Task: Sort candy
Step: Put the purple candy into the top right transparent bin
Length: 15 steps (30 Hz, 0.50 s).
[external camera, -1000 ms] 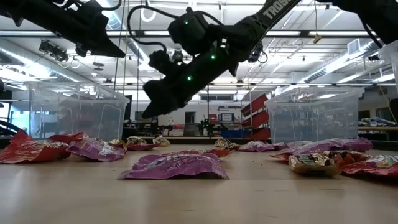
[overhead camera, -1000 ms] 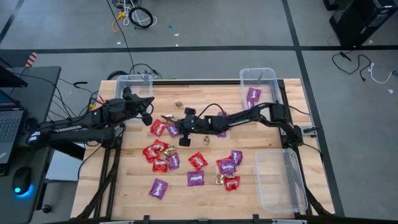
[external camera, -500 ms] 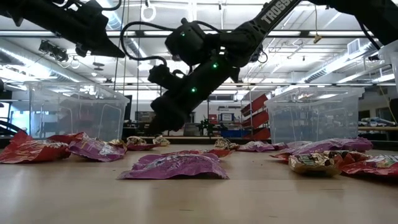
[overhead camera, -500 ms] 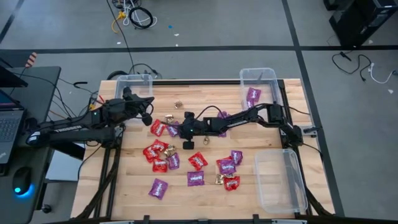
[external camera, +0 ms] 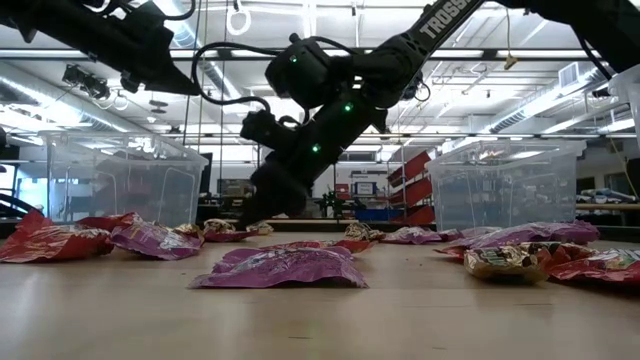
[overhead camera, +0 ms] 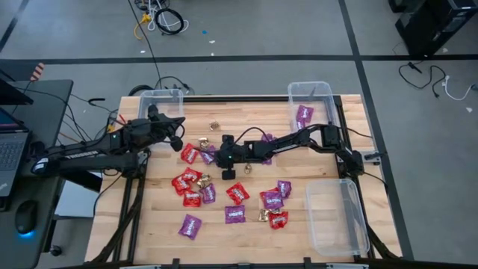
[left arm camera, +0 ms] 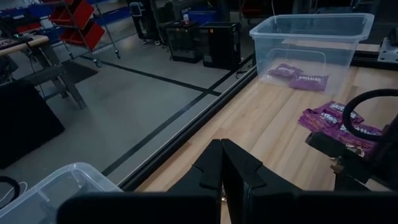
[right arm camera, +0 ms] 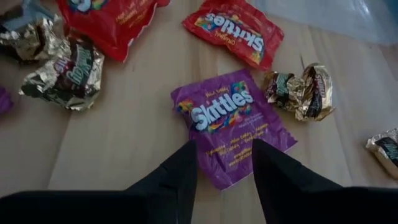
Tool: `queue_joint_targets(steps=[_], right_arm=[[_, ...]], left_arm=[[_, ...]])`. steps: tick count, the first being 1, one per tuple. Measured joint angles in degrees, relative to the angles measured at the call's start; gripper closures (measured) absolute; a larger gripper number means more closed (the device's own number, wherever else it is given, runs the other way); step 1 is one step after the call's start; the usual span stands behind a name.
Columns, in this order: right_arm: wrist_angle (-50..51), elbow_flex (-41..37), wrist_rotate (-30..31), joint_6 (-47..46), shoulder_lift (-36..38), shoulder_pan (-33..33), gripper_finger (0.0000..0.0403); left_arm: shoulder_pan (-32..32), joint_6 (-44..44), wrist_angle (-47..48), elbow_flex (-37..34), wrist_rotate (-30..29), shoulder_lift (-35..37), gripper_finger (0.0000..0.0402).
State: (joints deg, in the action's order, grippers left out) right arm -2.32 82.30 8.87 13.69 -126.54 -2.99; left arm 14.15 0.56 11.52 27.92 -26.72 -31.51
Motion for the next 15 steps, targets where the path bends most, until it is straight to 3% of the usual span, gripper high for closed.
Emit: queue_joint_targets(steps=[15], right_arm=[[-0.64,-1.40,-0.05,0.00,0.00,-0.13,0.0261]], left_arm=[[-0.01,0.02,-0.01,0.00,-0.02,0.02,0.0393]])
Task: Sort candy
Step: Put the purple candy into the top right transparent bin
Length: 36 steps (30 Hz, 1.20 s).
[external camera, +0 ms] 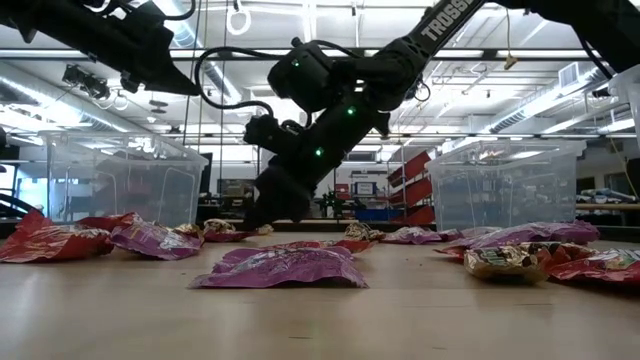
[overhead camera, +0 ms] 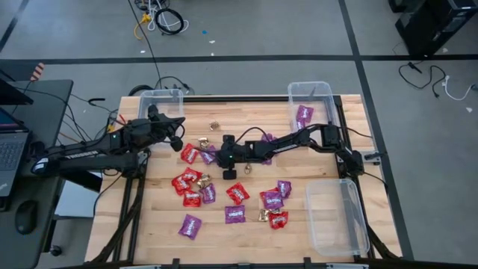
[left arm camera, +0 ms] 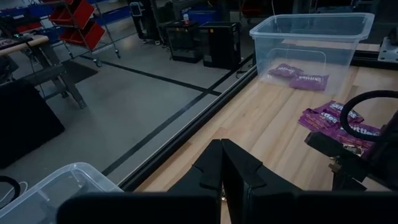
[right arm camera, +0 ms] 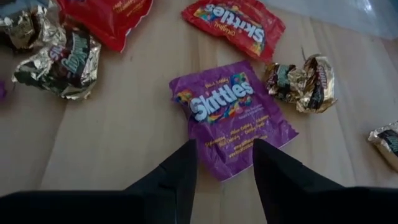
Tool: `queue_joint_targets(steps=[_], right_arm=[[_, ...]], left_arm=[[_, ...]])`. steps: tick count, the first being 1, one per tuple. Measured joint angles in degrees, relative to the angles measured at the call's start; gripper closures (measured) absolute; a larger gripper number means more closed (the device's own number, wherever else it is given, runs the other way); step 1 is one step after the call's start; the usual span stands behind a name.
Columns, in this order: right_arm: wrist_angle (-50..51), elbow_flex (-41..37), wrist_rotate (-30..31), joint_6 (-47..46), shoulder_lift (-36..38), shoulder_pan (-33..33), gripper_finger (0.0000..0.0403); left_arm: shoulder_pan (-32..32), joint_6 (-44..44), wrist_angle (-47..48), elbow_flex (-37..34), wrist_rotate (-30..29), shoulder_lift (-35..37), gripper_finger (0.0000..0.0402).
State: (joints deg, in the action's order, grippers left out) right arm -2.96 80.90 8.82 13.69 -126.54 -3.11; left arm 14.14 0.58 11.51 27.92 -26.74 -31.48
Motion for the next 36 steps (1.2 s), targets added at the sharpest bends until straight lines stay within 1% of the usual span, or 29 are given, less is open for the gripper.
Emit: queue_joint_targets(steps=[7,12,18,24,30,33,36], right_arm=[[0.03,-1.35,0.00,-0.35,0.02,-0.07,0.0261],[-1.22,-1.53,-0.11,-1.52,0.02,-0.66,0.0268],[-4.21,-1.29,-2.07,-2.41,-2.51,-1.25,0.0277],[-4.35,-1.18,-1.27,-3.50,-3.54,-1.20,0.0291],[-4.35,-1.24,-1.23,-3.34,-3.27,-1.14,0.0328],[-4.34,-1.28,-1.34,-3.10,-3.32,-1.11,0.0354],[-4.13,-1.28,-3.09,-3.26,-3.32,-1.26,0.0388]], left_arm=[[0.01,0.00,0.00,0.00,0.00,0.00,0.0393],[0.01,-0.01,-0.03,0.00,0.00,0.00,0.0393],[-0.01,-0.02,0.06,0.00,-0.02,-0.02,0.0393],[-0.01,-0.04,0.27,0.00,-0.02,-0.01,0.0393],[-0.01,-0.04,0.31,0.00,-0.02,-0.02,0.0393],[-0.01,-0.04,0.35,0.00,-0.02,0.00,0.0393],[-0.01,-0.04,0.42,0.00,-0.02,0.00,0.0393]])
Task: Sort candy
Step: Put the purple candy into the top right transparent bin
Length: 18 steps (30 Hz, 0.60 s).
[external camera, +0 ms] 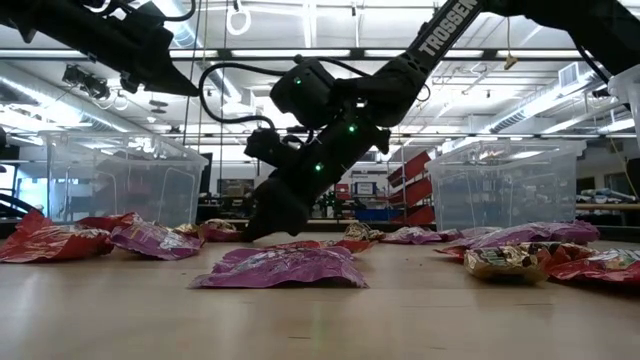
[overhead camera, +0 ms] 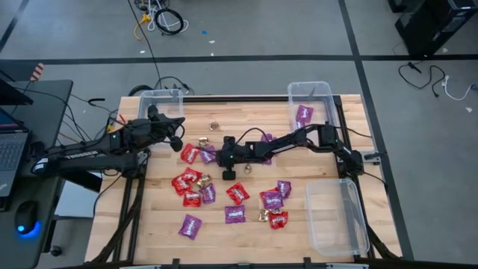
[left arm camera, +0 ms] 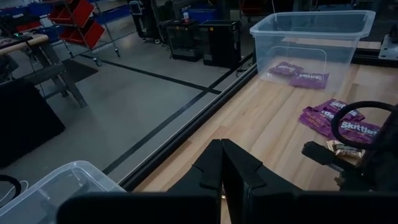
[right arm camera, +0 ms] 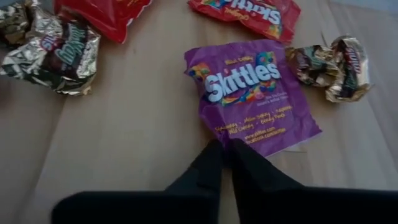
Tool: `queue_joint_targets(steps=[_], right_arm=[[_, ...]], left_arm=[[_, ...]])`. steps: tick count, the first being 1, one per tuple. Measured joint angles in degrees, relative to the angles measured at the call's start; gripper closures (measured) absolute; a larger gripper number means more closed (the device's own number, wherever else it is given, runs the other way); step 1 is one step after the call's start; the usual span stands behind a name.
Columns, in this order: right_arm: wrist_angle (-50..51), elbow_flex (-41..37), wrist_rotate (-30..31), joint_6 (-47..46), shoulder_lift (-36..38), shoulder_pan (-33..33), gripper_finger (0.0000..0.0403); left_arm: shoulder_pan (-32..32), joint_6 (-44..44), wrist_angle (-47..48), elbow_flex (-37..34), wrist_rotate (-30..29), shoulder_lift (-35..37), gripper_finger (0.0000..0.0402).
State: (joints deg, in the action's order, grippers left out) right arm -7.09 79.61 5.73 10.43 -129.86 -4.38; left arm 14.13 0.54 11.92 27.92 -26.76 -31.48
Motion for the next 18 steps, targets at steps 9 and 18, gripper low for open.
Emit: queue_joint_targets(steps=[9,18], right_arm=[[3.89,-0.30,0.66,0.15,2.97,0.19,0.0402],[15.81,-0.26,0.83,-2.67,11.87,-0.14,0.0403]], left_arm=[[0.00,0.02,0.06,0.00,0.00,0.00,0.0393],[0.00,0.02,0.02,0.00,0.00,0.00,0.0393]])
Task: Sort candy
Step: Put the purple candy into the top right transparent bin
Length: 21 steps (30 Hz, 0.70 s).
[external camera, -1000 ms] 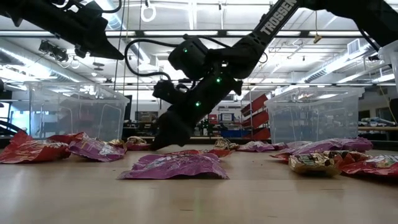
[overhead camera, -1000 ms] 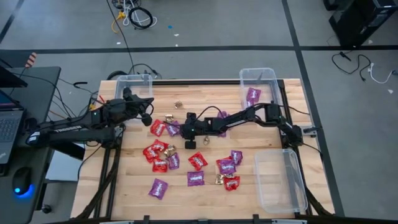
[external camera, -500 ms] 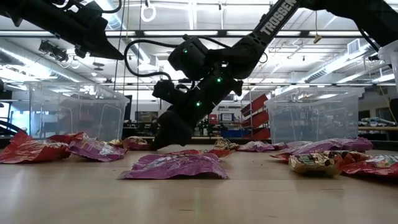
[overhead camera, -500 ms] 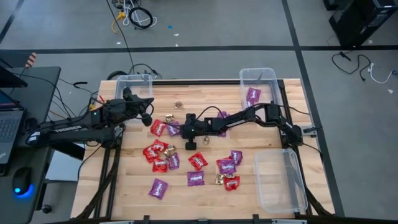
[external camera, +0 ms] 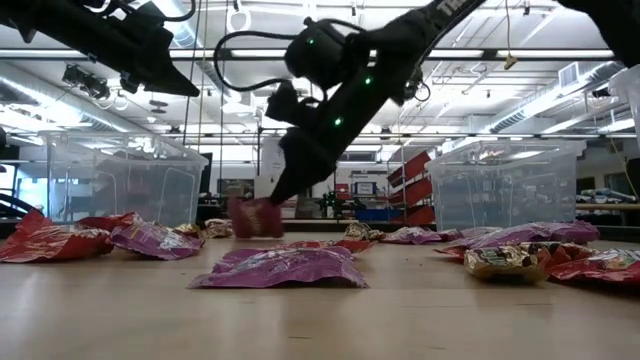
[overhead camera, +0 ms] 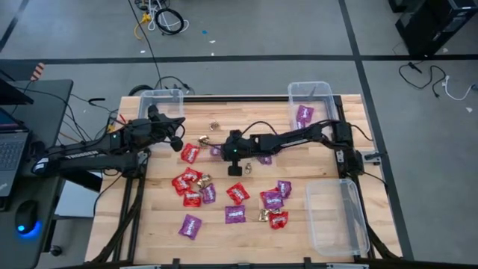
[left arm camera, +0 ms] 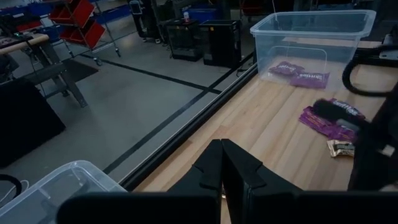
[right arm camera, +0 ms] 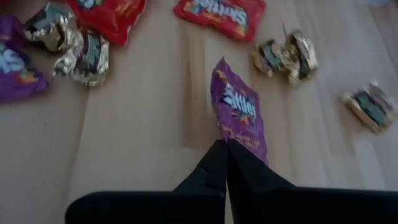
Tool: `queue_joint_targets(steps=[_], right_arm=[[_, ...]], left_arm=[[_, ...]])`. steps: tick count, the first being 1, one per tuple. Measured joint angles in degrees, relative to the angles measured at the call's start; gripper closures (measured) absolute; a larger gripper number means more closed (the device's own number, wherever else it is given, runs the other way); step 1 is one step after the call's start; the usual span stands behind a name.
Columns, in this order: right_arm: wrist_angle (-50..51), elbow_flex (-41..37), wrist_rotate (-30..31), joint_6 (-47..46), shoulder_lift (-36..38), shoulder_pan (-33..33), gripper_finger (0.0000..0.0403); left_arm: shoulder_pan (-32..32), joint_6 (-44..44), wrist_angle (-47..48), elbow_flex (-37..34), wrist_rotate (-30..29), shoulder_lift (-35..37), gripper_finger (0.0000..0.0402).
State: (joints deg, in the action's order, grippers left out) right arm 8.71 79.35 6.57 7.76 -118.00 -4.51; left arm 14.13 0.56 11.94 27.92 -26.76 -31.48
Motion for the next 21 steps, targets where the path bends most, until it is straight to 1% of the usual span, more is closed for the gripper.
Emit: queue_joint_targets(steps=[5,10,13,16,21], right_arm=[[3.56,0.00,1.56,-1.86,4.55,-0.01,0.0403],[6.13,0.02,1.90,-4.50,8.51,-0.64,0.0403],[6.31,0.11,1.92,-3.53,9.93,-0.74,0.0403],[6.11,0.11,1.84,-1.57,9.31,-0.36,0.0403],[3.66,0.11,1.62,-0.09,4.79,0.41,0.0395]], left_arm=[[0.00,0.01,0.00,0.00,0.01,0.00,0.0393],[0.00,0.33,0.00,0.00,0.02,0.00,0.0393],[0.00,0.33,0.02,0.00,0.00,-0.01,0.0393],[0.00,0.33,0.01,0.00,0.00,-0.01,0.0393],[0.00,0.33,0.02,0.00,0.00,0.00,0.0393]])
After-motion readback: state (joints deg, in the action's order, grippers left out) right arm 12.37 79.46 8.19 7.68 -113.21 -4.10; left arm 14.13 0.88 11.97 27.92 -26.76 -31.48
